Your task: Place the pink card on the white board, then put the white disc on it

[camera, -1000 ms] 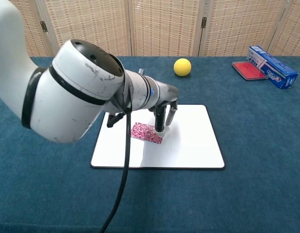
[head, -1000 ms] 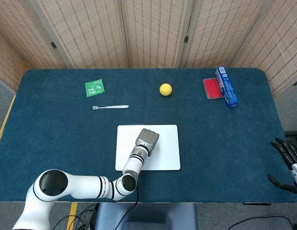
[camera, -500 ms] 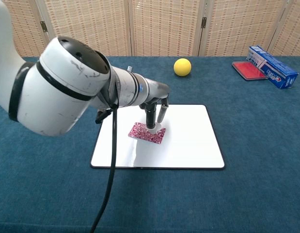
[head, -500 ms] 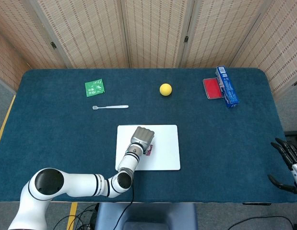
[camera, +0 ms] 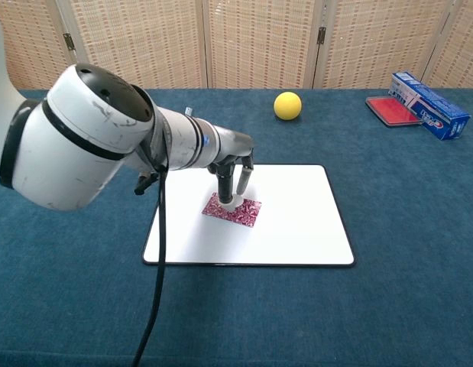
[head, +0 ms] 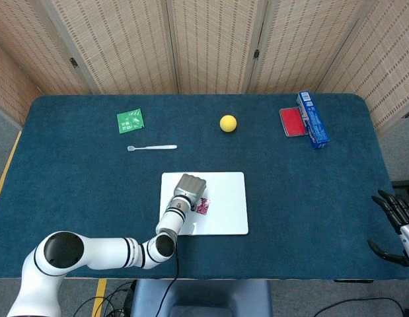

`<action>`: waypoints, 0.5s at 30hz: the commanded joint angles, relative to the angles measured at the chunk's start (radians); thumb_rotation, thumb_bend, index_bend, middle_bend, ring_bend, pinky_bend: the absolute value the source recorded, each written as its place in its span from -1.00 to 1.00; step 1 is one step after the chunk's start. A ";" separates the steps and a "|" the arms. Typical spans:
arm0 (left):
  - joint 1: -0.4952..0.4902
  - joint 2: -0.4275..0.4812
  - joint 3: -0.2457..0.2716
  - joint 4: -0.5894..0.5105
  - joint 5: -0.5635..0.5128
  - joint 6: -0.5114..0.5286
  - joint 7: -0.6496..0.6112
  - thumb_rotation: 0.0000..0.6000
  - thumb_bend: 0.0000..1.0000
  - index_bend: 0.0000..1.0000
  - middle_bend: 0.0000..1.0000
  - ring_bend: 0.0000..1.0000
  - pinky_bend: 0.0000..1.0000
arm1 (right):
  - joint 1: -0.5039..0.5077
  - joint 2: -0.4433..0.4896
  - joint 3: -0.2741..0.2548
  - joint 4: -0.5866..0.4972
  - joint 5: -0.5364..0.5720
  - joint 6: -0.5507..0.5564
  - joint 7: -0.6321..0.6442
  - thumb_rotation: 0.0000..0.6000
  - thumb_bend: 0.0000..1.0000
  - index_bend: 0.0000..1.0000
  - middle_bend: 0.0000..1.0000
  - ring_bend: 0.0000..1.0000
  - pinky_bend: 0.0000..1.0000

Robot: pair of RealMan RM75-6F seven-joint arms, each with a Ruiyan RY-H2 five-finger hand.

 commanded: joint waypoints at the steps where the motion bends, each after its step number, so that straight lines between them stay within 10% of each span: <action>1: -0.002 0.005 0.006 -0.003 -0.004 -0.001 -0.003 1.00 -0.33 0.14 1.00 1.00 1.00 | 0.000 0.000 0.001 0.000 0.003 -0.001 0.000 1.00 -0.61 -1.00 -1.00 -1.00 -1.00; 15: -0.015 0.040 0.020 -0.071 -0.032 0.035 -0.007 1.00 -0.34 -0.16 1.00 1.00 1.00 | -0.007 -0.002 0.006 -0.005 0.008 0.008 -0.012 1.00 -0.61 -1.00 -1.00 -1.00 -1.00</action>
